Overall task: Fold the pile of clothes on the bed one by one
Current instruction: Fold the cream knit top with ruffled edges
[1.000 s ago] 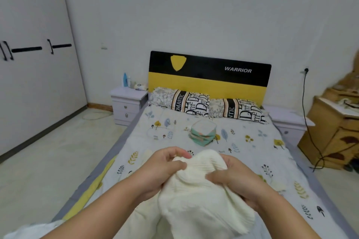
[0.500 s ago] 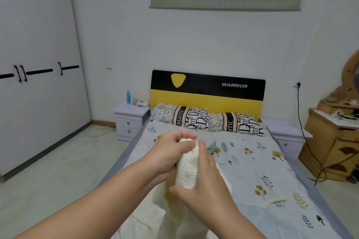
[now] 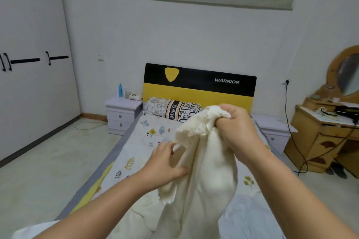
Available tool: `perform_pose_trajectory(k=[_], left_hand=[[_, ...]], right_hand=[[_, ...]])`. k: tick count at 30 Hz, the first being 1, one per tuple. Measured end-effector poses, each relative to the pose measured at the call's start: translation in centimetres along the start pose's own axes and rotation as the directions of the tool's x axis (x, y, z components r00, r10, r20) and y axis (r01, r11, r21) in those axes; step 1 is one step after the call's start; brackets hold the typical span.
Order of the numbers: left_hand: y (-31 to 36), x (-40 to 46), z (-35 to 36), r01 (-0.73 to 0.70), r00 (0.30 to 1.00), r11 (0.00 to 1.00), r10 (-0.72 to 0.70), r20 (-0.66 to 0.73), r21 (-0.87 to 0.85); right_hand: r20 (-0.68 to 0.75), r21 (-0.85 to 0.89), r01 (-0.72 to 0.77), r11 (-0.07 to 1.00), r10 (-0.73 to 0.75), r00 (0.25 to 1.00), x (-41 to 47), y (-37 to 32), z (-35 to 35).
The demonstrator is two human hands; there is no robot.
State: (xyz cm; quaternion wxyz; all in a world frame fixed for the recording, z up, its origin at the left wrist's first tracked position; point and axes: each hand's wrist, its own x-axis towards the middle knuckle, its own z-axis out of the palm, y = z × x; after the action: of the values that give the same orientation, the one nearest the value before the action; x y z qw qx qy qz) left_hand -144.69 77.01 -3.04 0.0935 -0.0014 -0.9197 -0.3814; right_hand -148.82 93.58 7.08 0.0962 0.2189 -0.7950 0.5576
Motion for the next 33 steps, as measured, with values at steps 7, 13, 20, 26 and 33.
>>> perform_pose_trajectory(k=[7, 13, 20, 26, 33], left_hand=[[-2.3, 0.0, 0.3, 0.169, 0.962, 0.929, -0.083, 0.259, -0.331], [-1.3, 1.2, -3.6, 0.205, 0.978, 0.92, -0.182, 0.1, -0.333], [1.1, 1.2, -7.2, 0.367, 0.922, 0.685, -0.175, 0.346, -0.63], [0.3, 1.0, -6.7, 0.301, 0.94, 0.821, -0.17, 0.297, -0.485], [-0.5, 0.6, -6.0, 0.053, 0.999, 0.991, -0.052, 0.008, -0.126]], right_hand=[[-0.05, 0.195, -0.026, 0.981, 0.036, 0.998, 0.2, -0.5, -4.5], [-0.183, 0.017, -0.242, 0.97, 0.241, 0.953, -1.5, 5.3, -7.8], [-0.203, -0.102, -0.395, 0.913, 0.37, 0.907, -3.7, 11.3, -7.9], [-0.151, -0.131, -0.37, 0.92, 0.35, 0.924, -4.7, 12.8, -7.8], [-0.093, -0.133, -0.302, 0.944, 0.291, 0.952, -5.1, 13.6, -7.1]])
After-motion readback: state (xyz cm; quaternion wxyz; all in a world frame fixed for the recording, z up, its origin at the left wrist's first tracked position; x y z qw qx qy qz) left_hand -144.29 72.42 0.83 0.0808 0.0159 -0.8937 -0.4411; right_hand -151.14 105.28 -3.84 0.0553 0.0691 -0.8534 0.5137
